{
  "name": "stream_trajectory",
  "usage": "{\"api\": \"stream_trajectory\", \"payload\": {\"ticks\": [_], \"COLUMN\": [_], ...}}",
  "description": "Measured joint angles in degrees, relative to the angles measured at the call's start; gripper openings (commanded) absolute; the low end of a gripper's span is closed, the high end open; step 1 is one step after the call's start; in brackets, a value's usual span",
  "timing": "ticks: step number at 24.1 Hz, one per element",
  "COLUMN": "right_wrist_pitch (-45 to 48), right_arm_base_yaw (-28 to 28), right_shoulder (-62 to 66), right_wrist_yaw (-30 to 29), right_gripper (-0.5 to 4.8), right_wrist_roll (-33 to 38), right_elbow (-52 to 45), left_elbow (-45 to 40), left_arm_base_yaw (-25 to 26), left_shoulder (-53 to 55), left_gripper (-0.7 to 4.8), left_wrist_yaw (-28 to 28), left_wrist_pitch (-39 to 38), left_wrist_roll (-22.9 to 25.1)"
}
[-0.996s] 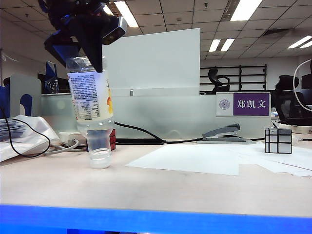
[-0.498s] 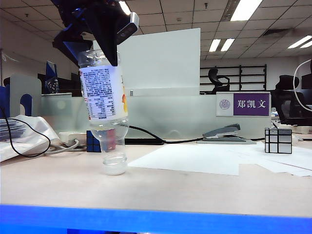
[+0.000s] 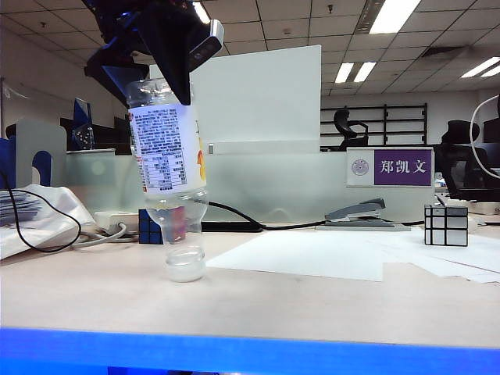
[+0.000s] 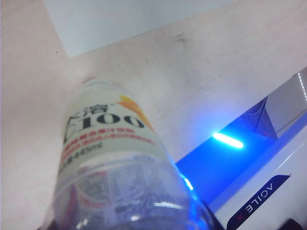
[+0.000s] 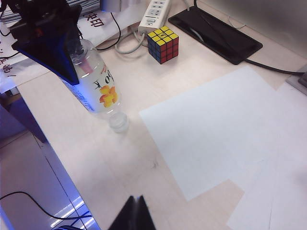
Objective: Flip the plastic bottle upside down.
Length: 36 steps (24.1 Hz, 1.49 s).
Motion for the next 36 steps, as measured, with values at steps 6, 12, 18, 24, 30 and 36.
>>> {"api": "stream_trajectory", "payload": {"ticks": [6, 12, 18, 24, 30, 36], "right_wrist_pitch": [0.0, -0.02, 0.0, -0.02, -0.02, -0.04], "right_arm_base_yaw": [0.0, 0.0, 0.0, 0.0, 0.0, 0.0], "right_shoulder": [-0.02, -0.02, -0.09, -0.35, -0.33, -0.35], "right_wrist_yaw": [0.0, 0.0, 0.0, 0.0, 0.0, 0.0], "right_gripper": [-0.05, -0.04, -0.04, -0.04, -0.04, 0.04], "right_wrist_roll": [0.26, 0.81, 1.62, 1.86, 2.32, 2.67], "right_elbow": [0.0, 0.0, 0.0, 0.0, 0.0, 0.0], "left_elbow": [0.0, 0.0, 0.0, 0.0, -0.02, -0.07], "left_arm_base_yaw": [0.0, 0.0, 0.0, 0.0, 0.0, 0.0], "left_shoulder": [0.0, 0.0, 0.0, 0.0, 0.0, 0.02], "left_gripper": [-0.03, 0.96, 1.78, 2.52, 3.49, 3.74], "left_wrist_yaw": [-0.02, -0.02, 0.0, 0.0, -0.07, 0.07], "left_wrist_pitch": [-0.04, -0.07, -0.09, -0.15, 0.17, 1.16], "left_wrist_roll": [0.92, 1.49, 2.01, 2.58, 2.58, 2.58]}}
